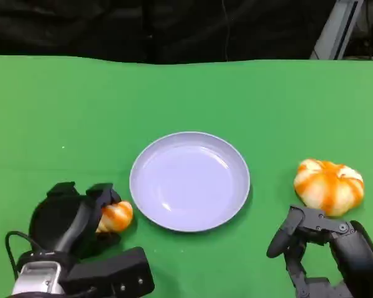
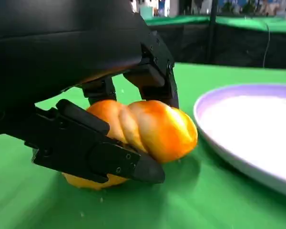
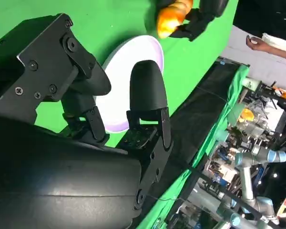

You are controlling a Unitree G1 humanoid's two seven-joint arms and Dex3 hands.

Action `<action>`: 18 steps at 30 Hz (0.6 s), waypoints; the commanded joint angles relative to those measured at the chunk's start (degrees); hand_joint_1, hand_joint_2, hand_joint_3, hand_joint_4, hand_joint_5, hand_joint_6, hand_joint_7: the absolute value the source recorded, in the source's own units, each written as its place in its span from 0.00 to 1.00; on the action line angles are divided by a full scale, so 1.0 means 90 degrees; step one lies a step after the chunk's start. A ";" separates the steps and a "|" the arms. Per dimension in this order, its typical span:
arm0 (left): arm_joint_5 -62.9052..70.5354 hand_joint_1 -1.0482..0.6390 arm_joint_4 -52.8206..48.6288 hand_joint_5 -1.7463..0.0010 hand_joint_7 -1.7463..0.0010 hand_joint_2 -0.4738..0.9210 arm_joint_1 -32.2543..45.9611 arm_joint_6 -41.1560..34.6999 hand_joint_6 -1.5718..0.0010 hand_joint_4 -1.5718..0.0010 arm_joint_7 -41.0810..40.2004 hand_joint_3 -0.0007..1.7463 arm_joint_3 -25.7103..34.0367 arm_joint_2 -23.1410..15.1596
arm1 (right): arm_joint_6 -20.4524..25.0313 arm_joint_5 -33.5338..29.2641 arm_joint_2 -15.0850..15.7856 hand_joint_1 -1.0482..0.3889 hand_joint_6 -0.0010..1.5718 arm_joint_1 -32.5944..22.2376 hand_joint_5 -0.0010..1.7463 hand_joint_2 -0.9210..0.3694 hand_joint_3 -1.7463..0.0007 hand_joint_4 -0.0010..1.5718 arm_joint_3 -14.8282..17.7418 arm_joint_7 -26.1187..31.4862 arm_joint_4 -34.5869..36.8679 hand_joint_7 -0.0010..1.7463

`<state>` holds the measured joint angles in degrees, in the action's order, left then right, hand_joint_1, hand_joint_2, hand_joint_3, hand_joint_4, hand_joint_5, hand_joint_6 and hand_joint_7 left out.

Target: Grasp the bread from the table and place it into the plate.

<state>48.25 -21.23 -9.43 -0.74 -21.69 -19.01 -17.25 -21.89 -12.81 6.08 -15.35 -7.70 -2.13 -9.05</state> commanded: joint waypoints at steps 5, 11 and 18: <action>0.0179 0.52 0.0481 0.00 0.25 0.90 0.0227 0.0238 0.48 0.49 -0.1097 0.26 0.0022 -0.0074 | -0.0046 -0.0024 0.0053 0.79 0.50 0.0004 0.92 0.46 0.18 0.52 0.0038 0.0041 0.0040 0.76; 0.0319 0.51 0.0312 0.00 0.22 0.77 0.0047 0.0771 0.49 0.47 -0.1840 0.50 -0.0144 -0.0064 | -0.0013 0.0025 0.0053 0.80 0.51 -0.0003 0.91 0.46 0.18 0.53 0.0039 0.0006 0.0016 0.75; 0.0310 0.48 -0.0134 0.00 0.29 0.74 -0.0586 0.1205 0.47 0.47 -0.1893 0.60 -0.0396 0.0120 | -0.0085 0.0059 0.0046 0.79 0.51 0.0021 0.92 0.48 0.17 0.53 0.0028 0.0006 0.0086 0.76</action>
<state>51.12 -21.26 -12.42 9.13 -38.57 -22.07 -16.24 -21.95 -12.86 6.10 -15.10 -7.68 -2.12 -8.42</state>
